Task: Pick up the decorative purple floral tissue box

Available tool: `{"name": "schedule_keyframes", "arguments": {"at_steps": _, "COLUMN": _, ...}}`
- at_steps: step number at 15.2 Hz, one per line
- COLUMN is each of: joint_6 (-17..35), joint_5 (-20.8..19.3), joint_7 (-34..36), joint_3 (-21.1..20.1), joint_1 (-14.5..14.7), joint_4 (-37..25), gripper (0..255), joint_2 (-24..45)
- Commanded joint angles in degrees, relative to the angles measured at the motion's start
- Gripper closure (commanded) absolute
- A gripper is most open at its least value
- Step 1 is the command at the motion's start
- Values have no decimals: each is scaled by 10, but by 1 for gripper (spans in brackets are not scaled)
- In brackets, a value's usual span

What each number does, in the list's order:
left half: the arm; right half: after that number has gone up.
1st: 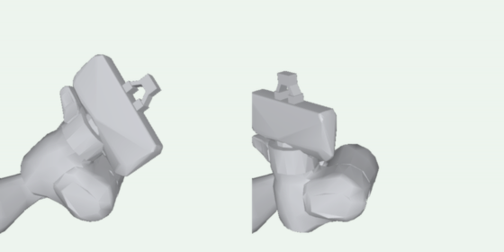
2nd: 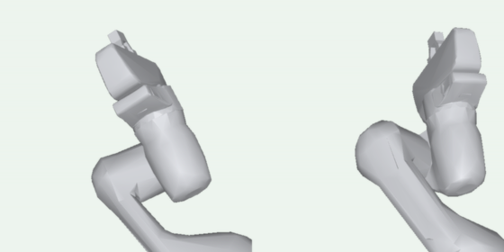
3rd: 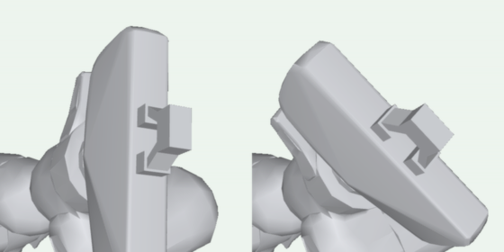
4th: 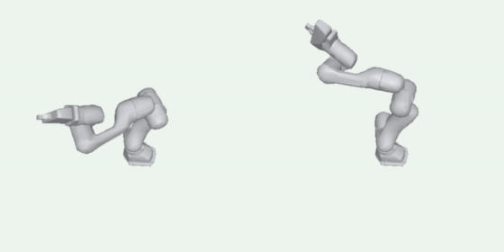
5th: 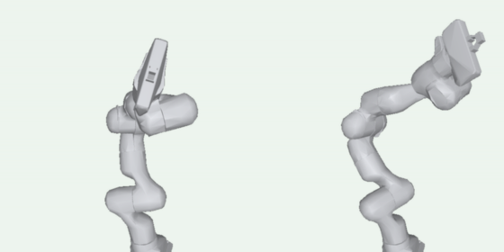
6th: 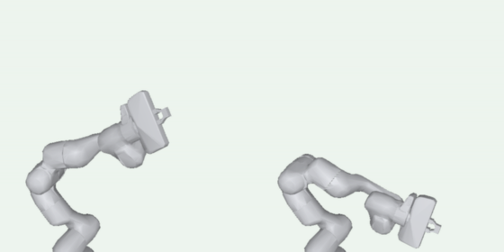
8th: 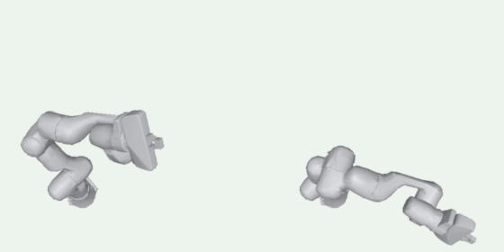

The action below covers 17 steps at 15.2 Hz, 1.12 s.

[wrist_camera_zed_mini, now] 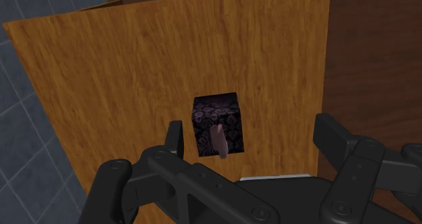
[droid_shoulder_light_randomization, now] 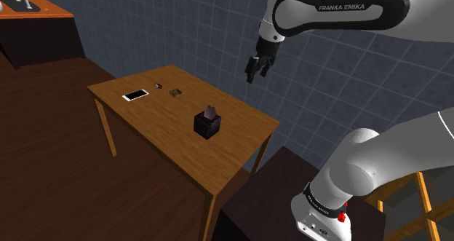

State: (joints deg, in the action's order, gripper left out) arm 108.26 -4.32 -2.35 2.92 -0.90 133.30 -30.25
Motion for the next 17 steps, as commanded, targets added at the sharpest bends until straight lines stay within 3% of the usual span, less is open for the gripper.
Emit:
{"name": "schedule_keyframes", "arguments": {"at_steps": 1, "joint_6": 38, "joint_5": 3, "joint_7": 5, "joint_3": 1, "joint_1": 1, "joint_4": -6, "gripper": 0, "joint_2": 47}}
{"name": "schedule_keyframes", "arguments": {"at_steps": 9, "joint_6": 138, "joint_5": 18, "joint_7": 14, "joint_3": 6, "joint_1": 2, "joint_4": -56, "gripper": 0, "joint_2": 214}}
{"name": "schedule_keyframes", "arguments": {"at_steps": 17, "joint_6": 202, "joint_5": 40, "joint_7": 16, "joint_3": 8, "joint_1": 1, "joint_4": -153, "gripper": 0, "joint_2": 390}}
